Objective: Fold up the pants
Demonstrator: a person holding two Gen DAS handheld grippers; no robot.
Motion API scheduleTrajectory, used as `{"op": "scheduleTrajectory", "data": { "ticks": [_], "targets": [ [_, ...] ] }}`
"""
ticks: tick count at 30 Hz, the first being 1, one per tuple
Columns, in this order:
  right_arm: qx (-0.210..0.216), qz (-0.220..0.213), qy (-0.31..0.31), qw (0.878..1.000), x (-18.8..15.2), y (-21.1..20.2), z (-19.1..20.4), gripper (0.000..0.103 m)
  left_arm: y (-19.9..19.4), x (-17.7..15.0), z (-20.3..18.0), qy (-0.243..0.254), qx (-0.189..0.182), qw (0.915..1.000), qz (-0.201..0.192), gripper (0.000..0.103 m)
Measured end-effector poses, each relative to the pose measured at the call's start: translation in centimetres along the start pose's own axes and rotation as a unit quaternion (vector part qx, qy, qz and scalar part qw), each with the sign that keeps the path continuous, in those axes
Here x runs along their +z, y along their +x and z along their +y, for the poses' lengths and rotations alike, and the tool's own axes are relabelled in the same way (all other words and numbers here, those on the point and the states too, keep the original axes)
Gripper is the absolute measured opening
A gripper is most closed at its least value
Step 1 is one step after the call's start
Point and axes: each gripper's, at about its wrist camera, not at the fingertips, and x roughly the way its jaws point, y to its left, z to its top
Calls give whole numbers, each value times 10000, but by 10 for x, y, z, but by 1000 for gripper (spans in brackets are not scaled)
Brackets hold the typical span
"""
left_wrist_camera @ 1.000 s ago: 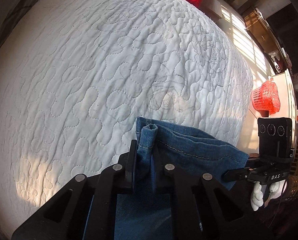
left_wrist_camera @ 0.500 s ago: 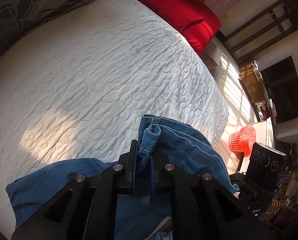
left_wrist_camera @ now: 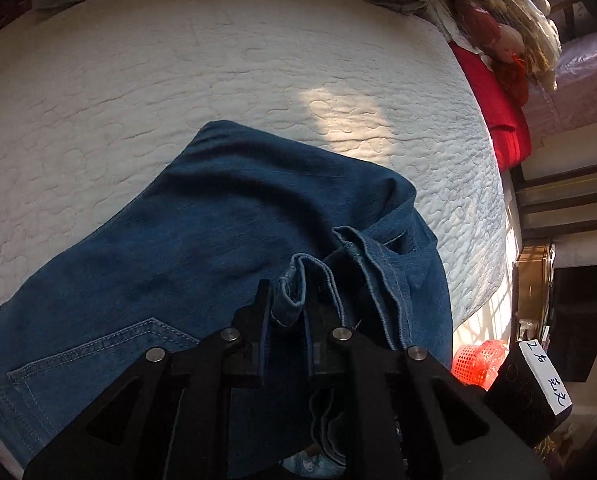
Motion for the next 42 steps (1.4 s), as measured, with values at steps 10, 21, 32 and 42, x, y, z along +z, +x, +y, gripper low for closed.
{"op": "scheduleTrajectory", "data": {
  "ticks": [10,21,32,42],
  "targets": [
    [-357,429,-493,9972,-11,-33,15,55,-49,-88,48,-1278,-346,9884,-742,31],
    [-468,-191,-459,9977,107,-76,11,64,12,-150,-8,-1438,-410,9875,-503,49],
    [-1383,1038,-1977,9649,126,32,28,28,33,-162,-7,-2055,-27,9763,-680,45],
    [-1422,1731,-3132,9229,125,50,58,47,46,-169,-1,-2362,-354,9700,-457,45]
  ]
}}
